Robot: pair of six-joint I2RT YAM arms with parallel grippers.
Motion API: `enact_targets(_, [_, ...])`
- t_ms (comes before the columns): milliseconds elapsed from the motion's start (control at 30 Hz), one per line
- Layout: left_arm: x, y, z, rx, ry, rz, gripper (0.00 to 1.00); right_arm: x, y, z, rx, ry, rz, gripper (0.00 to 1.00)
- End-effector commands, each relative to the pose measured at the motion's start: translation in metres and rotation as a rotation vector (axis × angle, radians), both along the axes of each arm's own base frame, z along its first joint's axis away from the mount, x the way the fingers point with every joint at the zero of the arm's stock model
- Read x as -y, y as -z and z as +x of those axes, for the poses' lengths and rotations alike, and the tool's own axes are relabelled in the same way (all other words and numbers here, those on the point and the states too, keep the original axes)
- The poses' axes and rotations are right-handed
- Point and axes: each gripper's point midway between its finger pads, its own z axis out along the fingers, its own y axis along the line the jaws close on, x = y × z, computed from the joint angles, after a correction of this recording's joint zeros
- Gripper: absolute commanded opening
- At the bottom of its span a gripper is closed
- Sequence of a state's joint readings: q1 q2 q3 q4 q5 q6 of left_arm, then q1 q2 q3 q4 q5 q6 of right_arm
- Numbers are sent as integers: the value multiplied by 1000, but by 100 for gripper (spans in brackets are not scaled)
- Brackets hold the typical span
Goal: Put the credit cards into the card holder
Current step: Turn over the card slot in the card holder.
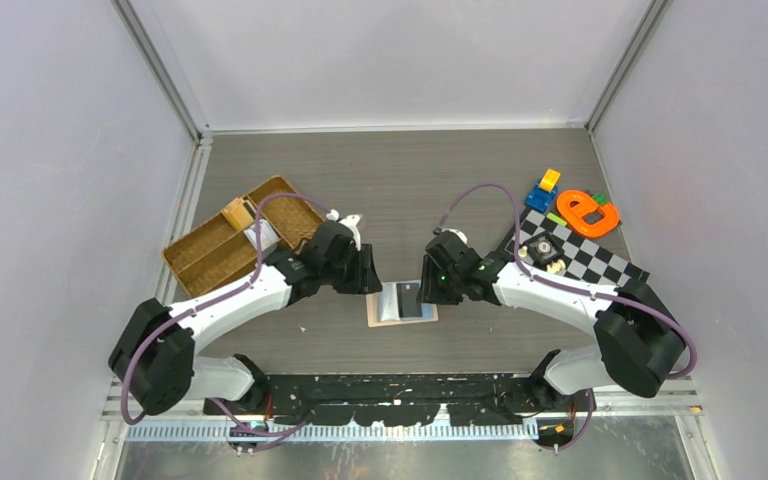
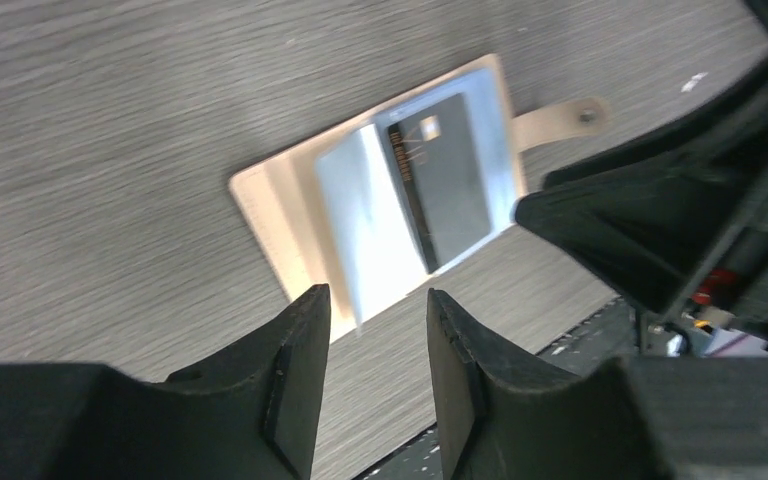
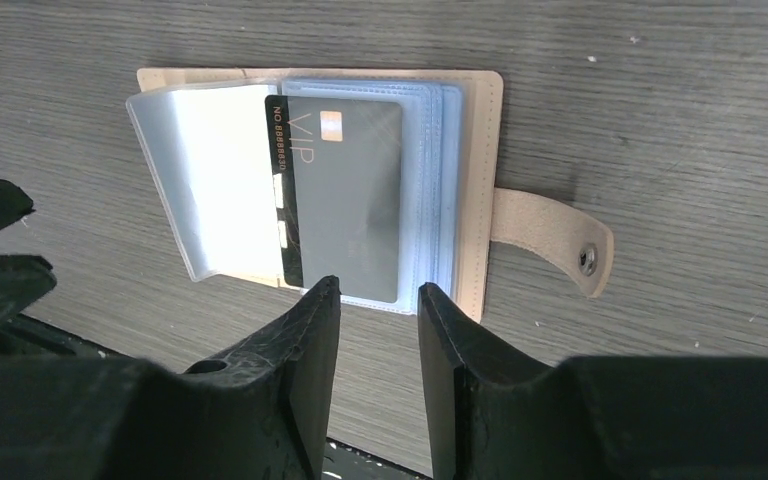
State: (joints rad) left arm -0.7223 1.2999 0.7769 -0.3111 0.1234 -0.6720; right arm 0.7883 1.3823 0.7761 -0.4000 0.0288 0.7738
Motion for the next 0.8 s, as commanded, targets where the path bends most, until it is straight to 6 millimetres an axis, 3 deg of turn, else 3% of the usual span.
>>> enact_targets(0, [33, -25, 3, 27, 54, -155, 41, -9, -12, 8, 31, 6, 76, 39])
enact_targets(200, [59, -1, 4, -50, 88, -208, 38, -11, -6, 5, -4, 9, 116, 37])
enact_targets(367, [67, 18, 7, -83, 94, -218, 37, -12, -3, 6, -21, 13, 148, 36])
enact_targets(767, [64, 51, 4, -148, 84, -163, 26, -14, 9, 8, -51, 11, 144, 35])
